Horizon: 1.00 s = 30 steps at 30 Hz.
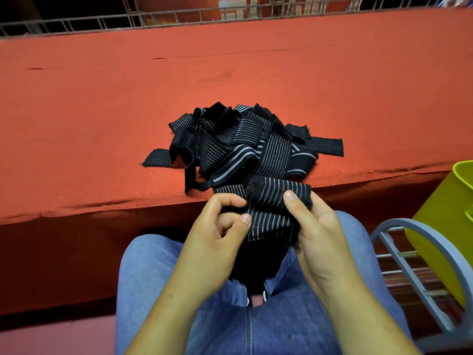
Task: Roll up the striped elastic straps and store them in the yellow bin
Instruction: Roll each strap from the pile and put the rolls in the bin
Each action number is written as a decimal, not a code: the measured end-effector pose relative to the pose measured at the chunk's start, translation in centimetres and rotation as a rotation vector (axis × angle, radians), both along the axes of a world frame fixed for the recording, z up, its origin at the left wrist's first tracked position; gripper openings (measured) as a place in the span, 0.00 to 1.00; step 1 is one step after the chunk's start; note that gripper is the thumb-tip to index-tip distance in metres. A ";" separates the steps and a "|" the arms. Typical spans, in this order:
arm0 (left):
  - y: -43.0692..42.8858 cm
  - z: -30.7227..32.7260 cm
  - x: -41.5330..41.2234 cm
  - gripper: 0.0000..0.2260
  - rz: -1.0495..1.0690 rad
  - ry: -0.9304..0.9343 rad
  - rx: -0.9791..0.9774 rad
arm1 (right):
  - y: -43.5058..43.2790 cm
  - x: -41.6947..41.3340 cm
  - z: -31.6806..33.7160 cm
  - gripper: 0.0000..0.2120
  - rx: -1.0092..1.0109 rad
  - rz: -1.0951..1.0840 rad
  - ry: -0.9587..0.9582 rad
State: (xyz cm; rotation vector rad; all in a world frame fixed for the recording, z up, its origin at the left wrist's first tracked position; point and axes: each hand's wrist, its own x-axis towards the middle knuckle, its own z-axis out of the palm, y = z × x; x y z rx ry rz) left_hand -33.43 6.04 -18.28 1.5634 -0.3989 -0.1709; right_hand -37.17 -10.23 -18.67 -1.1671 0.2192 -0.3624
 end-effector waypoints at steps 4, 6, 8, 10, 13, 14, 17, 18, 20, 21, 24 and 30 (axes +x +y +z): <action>0.0 -0.1 0.0 0.05 -0.040 0.019 0.013 | 0.1 0.0 0.0 0.11 -0.043 -0.014 0.002; 0.1 -0.1 0.1 0.05 -0.045 0.032 0.043 | 0.2 -0.1 0.0 0.10 -0.047 -0.020 0.010; 0.1 -0.3 0.1 0.07 -0.036 0.048 0.081 | 0.2 -0.1 0.2 0.09 -0.019 -0.012 0.016; 0.0 -0.5 0.1 0.11 -0.008 0.054 0.113 | 0.3 -0.2 0.4 0.09 0.022 0.008 0.021; 0.1 -0.6 0.3 0.17 0.087 0.012 0.120 | 0.5 -0.1 0.6 0.11 0.093 0.043 0.008; 0.2 -0.5 0.3 0.17 0.105 -0.005 0.101 | 0.6 -0.1 0.6 0.12 0.102 0.050 0.006; 0.0 0.5 0.1 0.22 0.068 -0.003 0.053 | 0.7 0.0 0.5 0.14 0.102 0.100 0.014; -0.1 0.6 0.0 0.25 0.053 0.000 0.051 | 0.8 -0.1 0.4 0.15 0.094 0.123 0.012; -0.3 0.6 -0.2 0.27 0.034 -0.011 0.061 | 1.0 -0.1 0.2 0.17 0.062 0.165 -0.001; -0.3 0.5 -0.2 0.29 0.026 -0.016 0.072 | 1.2 -0.1 0.1 0.19 0.035 0.184 -0.007; -0.6 0.2 -0.4 0.34 0.033 -0.002 0.097 | 1.6 -0.2 -0.3 0.17 -0.052 0.216 -0.007; -0.5 0.3 -0.5 0.34 0.026 -0.025 0.119 | 2.1 -0.2 -0.4 0.17 -0.257 0.177 -0.005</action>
